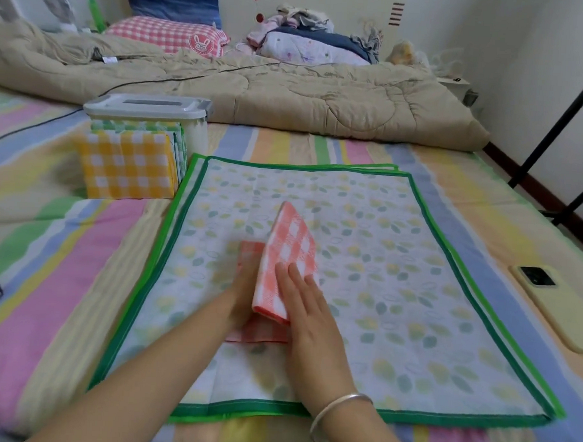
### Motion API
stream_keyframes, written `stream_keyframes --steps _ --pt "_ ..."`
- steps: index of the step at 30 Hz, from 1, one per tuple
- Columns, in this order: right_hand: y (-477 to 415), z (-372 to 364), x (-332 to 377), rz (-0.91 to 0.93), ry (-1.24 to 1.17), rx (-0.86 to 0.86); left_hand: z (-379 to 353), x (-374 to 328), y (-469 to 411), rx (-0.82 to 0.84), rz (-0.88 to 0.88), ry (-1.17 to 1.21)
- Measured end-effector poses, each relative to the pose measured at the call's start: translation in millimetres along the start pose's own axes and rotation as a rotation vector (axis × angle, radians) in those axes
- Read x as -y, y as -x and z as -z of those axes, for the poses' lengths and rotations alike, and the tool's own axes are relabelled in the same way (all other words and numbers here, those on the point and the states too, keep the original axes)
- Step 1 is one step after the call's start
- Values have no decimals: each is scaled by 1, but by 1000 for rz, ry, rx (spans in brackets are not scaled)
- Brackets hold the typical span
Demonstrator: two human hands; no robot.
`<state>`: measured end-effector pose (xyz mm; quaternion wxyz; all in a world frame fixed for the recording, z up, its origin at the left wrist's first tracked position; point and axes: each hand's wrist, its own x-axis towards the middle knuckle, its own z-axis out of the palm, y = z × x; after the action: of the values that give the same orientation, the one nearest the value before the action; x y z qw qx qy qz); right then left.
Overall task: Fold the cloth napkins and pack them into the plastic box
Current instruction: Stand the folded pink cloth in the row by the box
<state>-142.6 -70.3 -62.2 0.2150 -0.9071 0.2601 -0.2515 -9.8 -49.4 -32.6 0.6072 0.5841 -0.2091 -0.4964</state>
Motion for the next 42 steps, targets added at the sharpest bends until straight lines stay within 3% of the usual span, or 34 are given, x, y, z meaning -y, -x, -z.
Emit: stream_keyframes --steps 3,5,8,10,14,21,23,26,29,31,32,34,36,37,38,40,42 --pt "-3 -7 2 34 242 64 17 -15 -10 -95 44 264" --pt "-3 -10 2 75 336 89 33 -14 -19 -228 -36 70" --pt "-5 -13 2 92 421 169 58 -8 -27 -472 -290 -557" --pt "-6 -17 3 89 466 241 64 -9 -28 -499 -381 -760" --pt "-7 -13 0 191 507 293 72 -6 -37 -511 -389 -944" --pt "-8 -5 -9 408 468 308 72 3 -44 -577 -455 -970" --pt "-10 -8 -9 426 493 348 72 0 -43 -563 -451 -1016" --pt "-11 -11 -11 452 509 364 59 -9 -41 -475 -479 -1392" --pt "-13 -4 -16 458 550 376 45 -3 -40 -171 -502 -1735" --pt "-14 2 -18 475 472 453 48 12 -42 -66 -424 -1795" --pt "-15 7 -20 456 351 494 51 20 -43 -63 -414 -1792" --pt "-17 20 -21 233 -37 534 54 28 -46 -80 -424 -1792" --pt "-19 31 -23 8 -217 254 54 31 -46 -91 -439 -1788" --pt "-21 38 -25 -106 -130 112 53 31 -45 -98 -441 -1788" --pt "-24 44 -25 -237 34 94 53 31 -45 -108 -444 -1792" --pt "-28 48 -22 -455 294 281 51 32 -43 -128 -446 -1811" --pt "-27 44 -16 -504 251 382 47 31 -39 -149 -432 -1820"
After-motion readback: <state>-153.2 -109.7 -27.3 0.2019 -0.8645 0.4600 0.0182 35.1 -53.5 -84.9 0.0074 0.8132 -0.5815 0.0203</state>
